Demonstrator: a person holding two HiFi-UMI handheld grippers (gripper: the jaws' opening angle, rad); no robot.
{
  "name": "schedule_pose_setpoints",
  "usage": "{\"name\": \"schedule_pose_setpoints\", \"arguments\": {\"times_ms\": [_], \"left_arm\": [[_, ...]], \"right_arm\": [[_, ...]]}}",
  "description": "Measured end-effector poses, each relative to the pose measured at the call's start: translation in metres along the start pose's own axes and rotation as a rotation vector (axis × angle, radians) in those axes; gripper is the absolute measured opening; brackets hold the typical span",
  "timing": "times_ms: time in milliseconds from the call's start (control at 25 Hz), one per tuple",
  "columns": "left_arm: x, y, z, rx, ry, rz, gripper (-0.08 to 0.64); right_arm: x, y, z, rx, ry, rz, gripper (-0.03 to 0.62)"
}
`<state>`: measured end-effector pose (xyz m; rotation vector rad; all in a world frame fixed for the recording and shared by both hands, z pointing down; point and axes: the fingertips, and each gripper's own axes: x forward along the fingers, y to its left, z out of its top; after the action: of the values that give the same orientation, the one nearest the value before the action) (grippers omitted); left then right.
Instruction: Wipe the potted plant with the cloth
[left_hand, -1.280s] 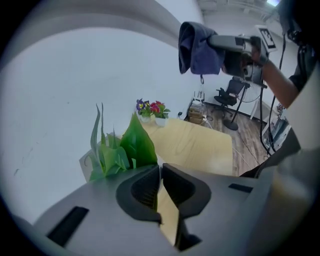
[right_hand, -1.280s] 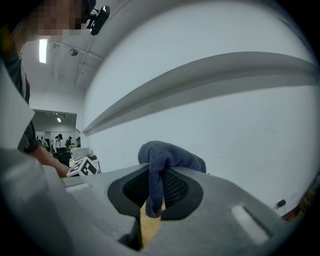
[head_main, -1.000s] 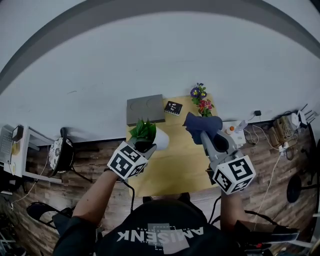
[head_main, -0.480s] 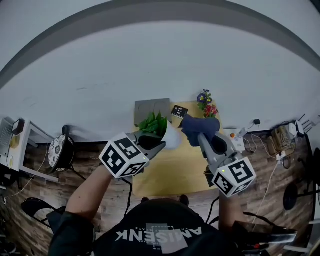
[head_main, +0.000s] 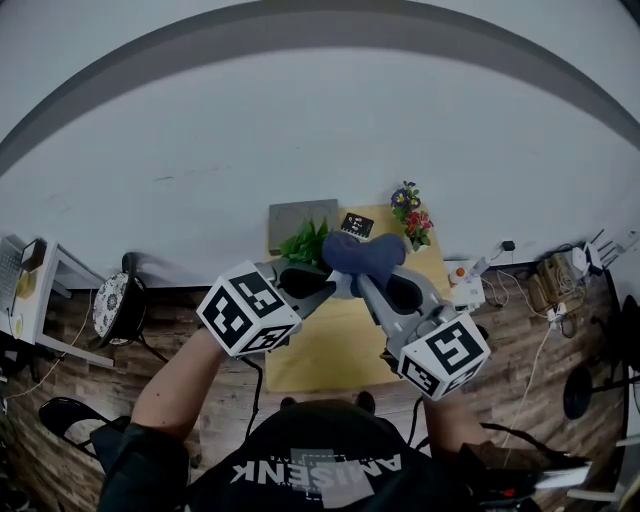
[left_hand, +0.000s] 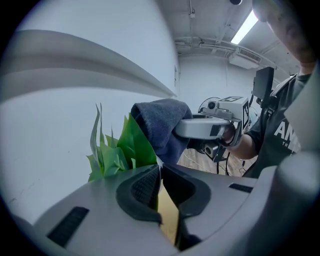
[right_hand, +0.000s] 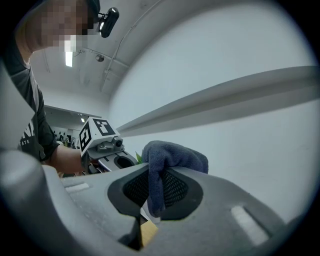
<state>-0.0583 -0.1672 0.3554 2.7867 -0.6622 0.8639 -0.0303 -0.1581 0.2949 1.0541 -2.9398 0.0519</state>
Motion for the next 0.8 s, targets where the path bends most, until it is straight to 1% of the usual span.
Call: {"name": "schedule_pose_setpoints", "arguments": {"times_ms": [120, 280, 400, 640, 800], "left_arm": [[-0.003, -0.004, 0.005, 0.003, -0.012, -0.014, 0.020], [-0.008, -0.005, 0.011, 0.017, -0.038, -0.017, 0.020], [-0.010, -0.008, 0.016, 0.013, -0.054, -0.024, 0.020], [-0.008, -0.009, 0.018, 0.005, -0.074, -0.033, 0.018], [-0.006, -0.013, 0.018, 0.025, -0.084, -0.035, 0.017]], "right_arm": [[0.006, 0.012, -0.003, -0.010, 0.014, 0.028, 0.029], [0.010, 0.018, -0.006, -0.019, 0.024, 0.050, 0.029], [0.012, 0.023, -0.012, -0.020, 0.044, 0.068, 0.029], [0.008, 0.017, -0.024, 0.017, 0.053, 0.067, 0.029], [0.003, 0.015, -0.029, 0.034, 0.051, 0.074, 0.029]]}}
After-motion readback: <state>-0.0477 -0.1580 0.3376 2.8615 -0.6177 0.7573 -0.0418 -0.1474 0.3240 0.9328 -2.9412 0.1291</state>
